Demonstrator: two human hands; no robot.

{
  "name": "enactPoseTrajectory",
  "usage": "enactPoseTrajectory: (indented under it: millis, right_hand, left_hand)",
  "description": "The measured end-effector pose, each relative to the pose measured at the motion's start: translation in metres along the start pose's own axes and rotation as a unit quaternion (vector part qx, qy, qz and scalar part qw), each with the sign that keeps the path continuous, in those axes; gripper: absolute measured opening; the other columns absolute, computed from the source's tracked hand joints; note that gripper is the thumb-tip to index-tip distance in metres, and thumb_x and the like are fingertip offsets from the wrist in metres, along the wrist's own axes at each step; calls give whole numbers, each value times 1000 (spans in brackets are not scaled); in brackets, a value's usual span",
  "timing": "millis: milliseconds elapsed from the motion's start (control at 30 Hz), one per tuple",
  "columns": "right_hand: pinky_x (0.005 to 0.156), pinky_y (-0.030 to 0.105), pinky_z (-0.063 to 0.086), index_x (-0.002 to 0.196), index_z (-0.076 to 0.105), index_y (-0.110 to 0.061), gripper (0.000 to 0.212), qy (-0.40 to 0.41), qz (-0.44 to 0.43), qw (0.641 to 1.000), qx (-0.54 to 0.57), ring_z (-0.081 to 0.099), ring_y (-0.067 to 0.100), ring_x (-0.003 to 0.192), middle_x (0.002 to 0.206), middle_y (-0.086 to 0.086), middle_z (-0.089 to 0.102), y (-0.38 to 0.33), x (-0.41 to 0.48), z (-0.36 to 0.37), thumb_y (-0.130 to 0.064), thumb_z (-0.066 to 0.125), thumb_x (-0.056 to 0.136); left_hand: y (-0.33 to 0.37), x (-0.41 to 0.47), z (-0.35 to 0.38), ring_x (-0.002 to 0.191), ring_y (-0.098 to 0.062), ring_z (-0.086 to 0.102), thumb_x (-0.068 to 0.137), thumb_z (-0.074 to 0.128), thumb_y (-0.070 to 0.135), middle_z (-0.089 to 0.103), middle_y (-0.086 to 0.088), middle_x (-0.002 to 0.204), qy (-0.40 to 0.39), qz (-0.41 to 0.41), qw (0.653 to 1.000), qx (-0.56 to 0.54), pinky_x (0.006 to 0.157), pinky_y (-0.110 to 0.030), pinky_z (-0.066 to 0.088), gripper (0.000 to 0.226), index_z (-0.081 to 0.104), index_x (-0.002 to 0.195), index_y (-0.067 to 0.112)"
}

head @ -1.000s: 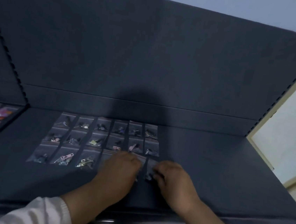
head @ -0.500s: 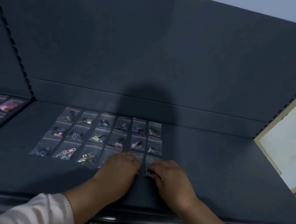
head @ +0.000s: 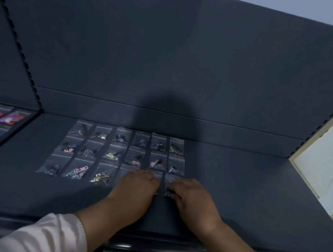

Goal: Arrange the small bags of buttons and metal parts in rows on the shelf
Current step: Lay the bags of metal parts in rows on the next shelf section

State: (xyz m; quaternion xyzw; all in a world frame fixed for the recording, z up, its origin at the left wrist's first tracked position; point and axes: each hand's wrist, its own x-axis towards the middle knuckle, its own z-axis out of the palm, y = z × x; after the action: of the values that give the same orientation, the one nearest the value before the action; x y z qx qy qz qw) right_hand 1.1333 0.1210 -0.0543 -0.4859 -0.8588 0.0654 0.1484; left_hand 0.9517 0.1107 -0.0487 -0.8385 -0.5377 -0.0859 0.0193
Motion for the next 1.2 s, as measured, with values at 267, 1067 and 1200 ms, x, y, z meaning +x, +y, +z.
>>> enactPoseTrajectory:
  millis: [267, 1067, 1200]
  right_hand:
    - [91, 30, 43, 103, 66, -14, 21, -14, 6, 1000, 4, 54, 24, 99, 107, 3, 65, -4, 1, -3, -13, 49, 92]
    - [103, 31, 36, 128, 53, -17, 36, 24, -22, 999, 26, 43, 22, 121, 132, 2, 51, -63, 40, -23, -27, 50, 94]
    - [104, 28, 33, 130, 51, -16, 38, 17, -56, 998, 25, 41, 22, 122, 135, 2, 49, -105, 52, -24, -27, 50, 94]
  left_hand:
    - [-2, 1, 2, 104, -24, 53, 89, 45, 10, 59, -5, 113, 10, 4, 1000, -3, 86, -32, 39, 27, 59, 112, 14]
    - [-67, -59, -65, 95, -27, 59, 83, 44, 32, 64, -4, 102, 61, -120, 991, 1, 85, -37, 48, 37, 65, 107, 14]
    - [-89, -91, -86, 96, -28, 60, 83, 61, 29, 65, -4, 105, 93, -155, 983, 21, 85, -37, 47, 31, 65, 111, 17]
